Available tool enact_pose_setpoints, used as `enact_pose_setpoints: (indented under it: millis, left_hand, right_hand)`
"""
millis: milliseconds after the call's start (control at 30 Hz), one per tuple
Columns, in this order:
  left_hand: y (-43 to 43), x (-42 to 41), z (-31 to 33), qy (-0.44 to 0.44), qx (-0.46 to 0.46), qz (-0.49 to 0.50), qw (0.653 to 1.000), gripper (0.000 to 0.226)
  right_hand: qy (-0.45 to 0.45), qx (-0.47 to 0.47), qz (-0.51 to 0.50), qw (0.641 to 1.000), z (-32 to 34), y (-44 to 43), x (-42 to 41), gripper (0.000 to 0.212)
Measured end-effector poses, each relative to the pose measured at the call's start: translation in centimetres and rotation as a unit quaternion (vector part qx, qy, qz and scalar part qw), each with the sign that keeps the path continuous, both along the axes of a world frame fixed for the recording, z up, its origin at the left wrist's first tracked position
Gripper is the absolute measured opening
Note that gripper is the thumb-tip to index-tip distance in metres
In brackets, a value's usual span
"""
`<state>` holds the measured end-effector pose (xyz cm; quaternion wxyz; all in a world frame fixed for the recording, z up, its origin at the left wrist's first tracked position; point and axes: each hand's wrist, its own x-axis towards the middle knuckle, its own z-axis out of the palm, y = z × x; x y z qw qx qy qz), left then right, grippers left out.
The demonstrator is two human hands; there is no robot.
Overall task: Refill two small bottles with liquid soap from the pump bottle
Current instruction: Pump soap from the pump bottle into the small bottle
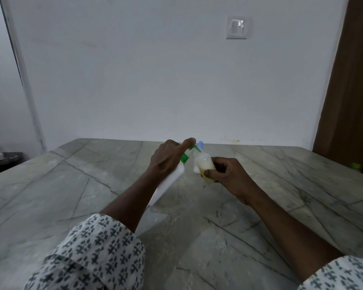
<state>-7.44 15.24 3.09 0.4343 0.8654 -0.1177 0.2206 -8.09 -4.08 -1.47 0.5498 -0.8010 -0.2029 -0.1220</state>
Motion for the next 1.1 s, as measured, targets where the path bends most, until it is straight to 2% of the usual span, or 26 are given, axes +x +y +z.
enact_pose_setpoints:
  millis: [67, 133, 300, 400, 533, 633, 667, 700, 800, 833, 1100]
  left_hand:
    - [-0.1, 0.3, 0.0, 0.010, -0.006, 0.006, 1.000, 0.098]
    - [-0.1, 0.2, 0.1, 0.007, -0.005, 0.003, 1.000, 0.095]
    - [-0.1, -0.1, 0.1, -0.010, 0.041, 0.010, 0.999, 0.066]
    - [0.0, 0.4, 0.0, -0.010, 0.050, 0.019, 0.999, 0.074]
    - [0.2, 0.3, -0.1, -0.017, 0.037, 0.009, 0.999, 0.072]
    - [0.2, 0.0, 0.0, -0.014, -0.003, -0.001, 1.000, 0.036]
    - [0.1, -0.1, 0.1, -0.013, -0.012, 0.001, 1.000, 0.035]
    - [0.0, -0.3, 0.2, -0.008, -0.018, 0.006, 1.000, 0.039]
    - [-0.1, 0.0, 0.2, -0.004, -0.018, 0.011, 1.000, 0.078]
    - [0.0, 0.1, 0.2, -0.001, -0.014, 0.007, 1.000, 0.083]
    - [0.2, 0.7, 0.0, -0.008, 0.071, 0.027, 0.997, 0.079]
  right_hand:
    - [0.001, 0.003, 0.000, 1.000, 0.0, 0.0, 0.0, 0.045]
    - [0.001, 0.001, 0.001, 1.000, 0.0, 0.1, -0.1, 0.045]
    - [0.001, -0.017, 0.010, 1.000, -0.1, 0.4, -0.3, 0.043]
    - [-0.001, -0.023, 0.010, 1.000, -0.2, 0.5, -0.3, 0.044]
    - [0.003, -0.009, 0.008, 1.000, 0.0, 0.4, -0.4, 0.044]
    - [0.005, 0.011, 0.009, 1.000, 0.1, 0.2, -0.3, 0.044]
    - [0.004, 0.011, 0.009, 1.000, 0.1, 0.2, -0.2, 0.045]
    - [0.004, 0.010, 0.009, 1.000, 0.1, 0.2, -0.2, 0.044]
    - [0.004, 0.008, 0.009, 1.000, 0.0, 0.2, -0.2, 0.044]
    - [0.004, 0.009, 0.008, 1.000, 0.0, 0.3, -0.2, 0.044]
    - [0.003, -0.025, 0.010, 1.000, -0.3, 0.6, -0.2, 0.043]
